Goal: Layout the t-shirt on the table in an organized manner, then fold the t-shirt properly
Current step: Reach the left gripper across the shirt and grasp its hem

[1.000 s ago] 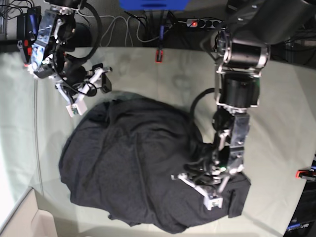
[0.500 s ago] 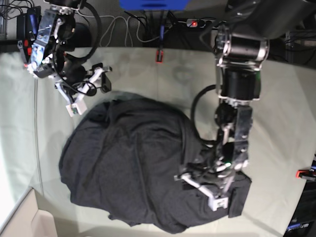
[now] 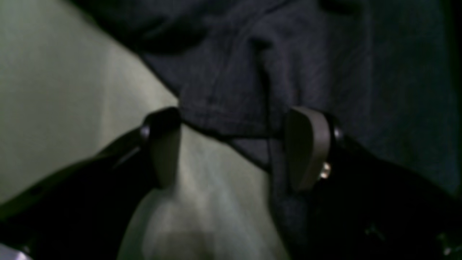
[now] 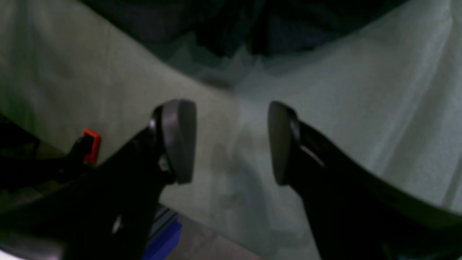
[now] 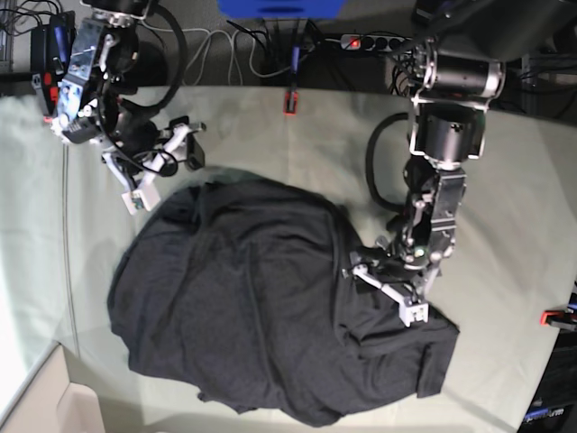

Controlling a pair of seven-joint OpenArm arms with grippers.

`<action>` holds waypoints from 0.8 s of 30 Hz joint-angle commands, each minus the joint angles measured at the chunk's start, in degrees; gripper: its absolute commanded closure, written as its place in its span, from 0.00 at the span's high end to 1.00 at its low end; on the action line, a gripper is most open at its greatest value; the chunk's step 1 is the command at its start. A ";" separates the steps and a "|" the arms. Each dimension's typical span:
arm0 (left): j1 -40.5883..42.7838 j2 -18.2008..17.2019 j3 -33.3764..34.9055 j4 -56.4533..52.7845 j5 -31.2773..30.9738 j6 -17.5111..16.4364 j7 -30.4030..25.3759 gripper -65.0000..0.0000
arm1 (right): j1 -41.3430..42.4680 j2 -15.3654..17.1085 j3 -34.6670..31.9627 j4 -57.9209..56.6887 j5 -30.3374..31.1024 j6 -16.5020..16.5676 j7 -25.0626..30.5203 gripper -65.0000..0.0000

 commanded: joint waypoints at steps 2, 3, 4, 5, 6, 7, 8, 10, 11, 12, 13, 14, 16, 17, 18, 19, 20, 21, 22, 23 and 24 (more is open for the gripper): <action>-1.93 -0.07 -0.11 -0.37 -0.25 -0.14 -2.66 0.67 | 0.53 0.28 0.04 0.79 0.77 0.34 0.96 0.49; -1.93 -0.07 -0.11 -1.07 -0.25 -0.14 -3.46 0.67 | 0.53 0.28 0.12 0.79 0.77 0.34 0.96 0.49; -1.93 -0.07 -0.11 -1.60 -0.25 -0.14 -4.34 0.67 | 0.53 0.28 0.21 0.79 0.77 0.34 0.96 0.49; -1.93 -0.15 -0.11 -2.30 -0.08 -0.14 -4.95 0.67 | 0.53 0.28 0.30 0.79 0.77 0.34 1.05 0.49; -1.93 -0.15 -0.11 -3.01 -0.16 -0.14 -5.30 0.67 | 0.53 0.28 0.30 0.79 0.77 0.34 1.05 0.49; -1.93 -0.15 -0.11 -3.62 -0.25 -0.14 -5.65 0.67 | 0.53 0.28 0.30 0.79 0.77 0.34 1.05 0.49; -1.93 -0.51 -0.20 -3.89 -0.25 -0.14 -6.01 0.67 | 0.53 0.28 0.30 0.79 0.77 0.34 1.05 0.49; -1.93 -0.59 -0.20 -3.89 -0.34 -0.14 -6.36 0.67 | 0.53 0.28 0.30 0.79 0.77 0.34 1.05 0.49; -1.93 -0.59 -0.20 -3.80 -0.34 -0.14 -6.36 0.67 | 0.53 0.28 0.30 0.79 0.77 0.34 1.05 0.49; -1.93 -0.59 -0.20 -3.80 -0.34 -0.14 -6.36 0.67 | 0.53 0.28 0.30 0.79 0.77 0.34 1.05 0.49; -1.93 -0.59 -0.20 -3.71 -0.34 -0.14 -6.36 0.67 | 0.61 0.28 0.30 0.79 0.69 0.34 1.05 0.49; -1.93 -0.59 -0.20 -3.71 -0.34 -0.14 -6.45 0.67 | 0.61 0.28 0.30 0.79 0.69 0.34 1.05 0.49; -1.93 -0.59 -0.20 -3.71 -0.34 -0.14 -6.45 0.63 | 0.79 0.28 0.30 0.79 0.69 0.34 1.05 0.49; -1.93 -0.59 -0.20 -3.71 -0.43 -0.14 -6.45 0.56 | 0.79 0.28 0.30 0.70 0.69 0.34 1.05 0.49; -1.93 -0.59 -0.20 -3.62 -0.43 -0.14 -6.80 0.49 | 0.88 0.28 0.30 0.70 0.69 0.34 1.05 0.49; -1.93 -0.51 -0.20 -3.53 -0.43 -0.14 -7.15 0.39 | 0.88 0.28 0.30 0.70 0.69 0.34 1.05 0.49; -1.93 -0.51 -0.20 -3.53 -0.43 -0.14 -7.50 0.29 | 0.97 0.28 0.30 0.70 0.69 0.34 1.05 0.49; -1.93 -0.51 -0.20 -3.53 -0.43 -0.14 -7.59 0.20 | 0.97 0.28 0.30 0.70 0.69 0.34 1.05 0.49; -1.93 -0.51 -0.29 -3.53 -0.43 -0.14 -7.59 0.09 | 0.97 0.28 0.21 0.70 0.69 0.34 1.05 0.49; -1.93 -0.42 -0.29 -3.53 -0.43 -0.14 -7.41 0.00 | 0.97 0.28 0.21 0.70 0.69 0.34 1.05 0.49; -1.93 -0.42 -0.29 -3.53 -0.43 -0.14 -7.24 0.00 | 1.05 0.28 0.21 0.70 0.69 0.34 1.05 0.49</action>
